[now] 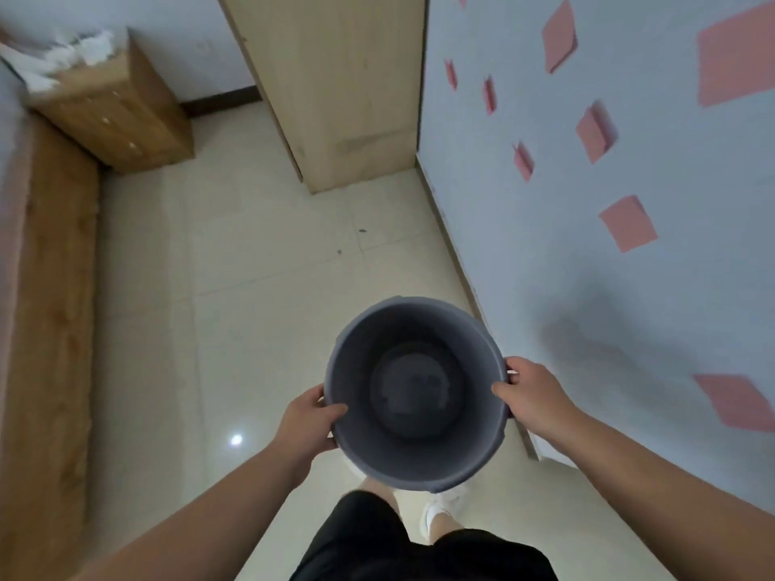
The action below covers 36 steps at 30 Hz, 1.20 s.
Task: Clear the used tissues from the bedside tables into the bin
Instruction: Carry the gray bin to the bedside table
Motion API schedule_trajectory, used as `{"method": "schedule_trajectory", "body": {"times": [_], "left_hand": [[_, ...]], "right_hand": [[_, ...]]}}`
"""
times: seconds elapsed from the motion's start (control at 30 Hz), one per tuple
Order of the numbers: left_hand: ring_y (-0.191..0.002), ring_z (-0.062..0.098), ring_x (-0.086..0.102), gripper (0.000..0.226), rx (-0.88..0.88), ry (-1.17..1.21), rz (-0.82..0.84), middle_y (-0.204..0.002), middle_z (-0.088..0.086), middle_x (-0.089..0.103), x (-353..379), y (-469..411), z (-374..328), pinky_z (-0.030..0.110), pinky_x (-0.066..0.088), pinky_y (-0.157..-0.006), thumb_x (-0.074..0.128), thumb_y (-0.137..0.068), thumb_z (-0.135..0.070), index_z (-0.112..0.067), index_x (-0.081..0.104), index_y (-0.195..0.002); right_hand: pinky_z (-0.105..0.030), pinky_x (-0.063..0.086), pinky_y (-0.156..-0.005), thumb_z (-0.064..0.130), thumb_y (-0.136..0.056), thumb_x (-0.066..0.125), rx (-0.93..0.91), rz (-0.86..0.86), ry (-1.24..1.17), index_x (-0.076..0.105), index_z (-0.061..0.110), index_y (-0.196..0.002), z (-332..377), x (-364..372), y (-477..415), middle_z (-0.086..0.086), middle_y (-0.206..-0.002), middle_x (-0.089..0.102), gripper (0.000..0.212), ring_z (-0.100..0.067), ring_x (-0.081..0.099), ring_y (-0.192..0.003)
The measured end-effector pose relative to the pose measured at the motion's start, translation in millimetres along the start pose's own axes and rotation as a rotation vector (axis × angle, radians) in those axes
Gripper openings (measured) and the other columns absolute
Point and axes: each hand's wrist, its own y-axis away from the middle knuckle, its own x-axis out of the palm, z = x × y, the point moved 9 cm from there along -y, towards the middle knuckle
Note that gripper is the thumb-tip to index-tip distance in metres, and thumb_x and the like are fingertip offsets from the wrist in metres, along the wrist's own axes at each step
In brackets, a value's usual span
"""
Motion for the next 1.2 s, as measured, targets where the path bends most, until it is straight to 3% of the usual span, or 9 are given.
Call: {"method": "schedule_trajectory", "body": {"times": [0.1, 0.37, 0.53, 0.73, 0.97, 1.1, 1.2], "left_hand": [[-0.093, 0.031, 0.078, 0.026, -0.028, 0.112, -0.089, -0.098, 0.011, 0.082, -53, 8, 22, 0.037, 0.067, -0.066, 0.064, -0.088, -0.001, -0.018, 0.080, -0.101], [-0.084, 0.025, 0.080, 0.026, -0.006, 0.282, -0.237, -0.090, 0.002, 0.083, -177, 14, 35, 0.036, 0.067, -0.062, 0.065, -0.090, -0.003, -0.020, 0.082, -0.098], [-0.082, 0.025, 0.079, 0.028, 0.000, 0.365, -0.260, -0.090, 0.005, 0.082, -217, 1, 21, 0.038, 0.067, -0.065, 0.063, -0.089, -0.005, -0.023, 0.083, -0.094], [-0.084, 0.027, 0.078, 0.030, -0.034, 0.463, -0.289, -0.093, 0.009, 0.082, -244, -38, -7, 0.036, 0.066, -0.064, 0.061, -0.089, -0.001, -0.020, 0.083, -0.097], [-0.084, 0.026, 0.081, 0.032, -0.059, 0.518, -0.361, -0.097, 0.008, 0.084, -300, -81, -83, 0.039, 0.067, -0.066, 0.064, -0.090, 0.000, -0.023, 0.083, -0.102], [-0.084, 0.027, 0.081, 0.034, -0.040, 0.547, -0.403, -0.095, 0.009, 0.084, -339, -102, -127, 0.036, 0.066, -0.064, 0.065, -0.088, 0.001, -0.026, 0.085, -0.092], [-0.086, 0.028, 0.081, 0.032, -0.027, 0.590, -0.427, -0.096, 0.008, 0.084, -370, -120, -151, 0.035, 0.066, -0.063, 0.064, -0.091, 0.001, -0.023, 0.084, -0.099]], "right_hand": [[-0.044, 0.067, -0.072, 0.016, -0.093, 0.061, -0.062, 0.078, 0.090, 0.067, 0.029, -0.094, 48, 37, -9, 0.002, -0.086, 0.075, 0.014, -0.022, 0.074, -0.078], [-0.041, 0.067, -0.067, 0.018, -0.098, 0.058, -0.237, 0.160, 0.192, 0.062, 0.031, -0.112, 177, 126, -24, 0.000, -0.091, 0.075, 0.019, -0.020, 0.075, -0.078], [-0.027, 0.053, -0.059, 0.015, -0.095, 0.064, -0.235, 0.172, 0.191, 0.054, 0.030, -0.121, 228, 154, -41, 0.001, -0.099, 0.070, 0.032, -0.019, 0.071, -0.085], [-0.027, 0.052, -0.059, 0.015, -0.096, 0.062, -0.230, 0.210, 0.262, 0.064, 0.024, -0.104, 287, 170, -98, -0.003, -0.092, 0.071, 0.013, -0.021, 0.070, -0.081], [-0.027, 0.046, -0.055, 0.010, -0.090, 0.059, -0.277, 0.295, 0.287, 0.063, 0.023, -0.092, 390, 184, -178, -0.003, -0.082, 0.069, 0.014, -0.020, 0.064, -0.069], [-0.033, 0.051, -0.061, 0.010, -0.088, 0.058, -0.319, 0.325, 0.298, 0.064, 0.025, -0.094, 465, 193, -211, -0.004, -0.085, 0.071, 0.017, -0.027, 0.068, -0.078], [-0.038, 0.053, -0.065, 0.011, -0.087, 0.059, -0.367, 0.331, 0.319, 0.064, 0.024, -0.093, 520, 204, -231, -0.004, -0.084, 0.072, 0.016, -0.028, 0.069, -0.078]]}}
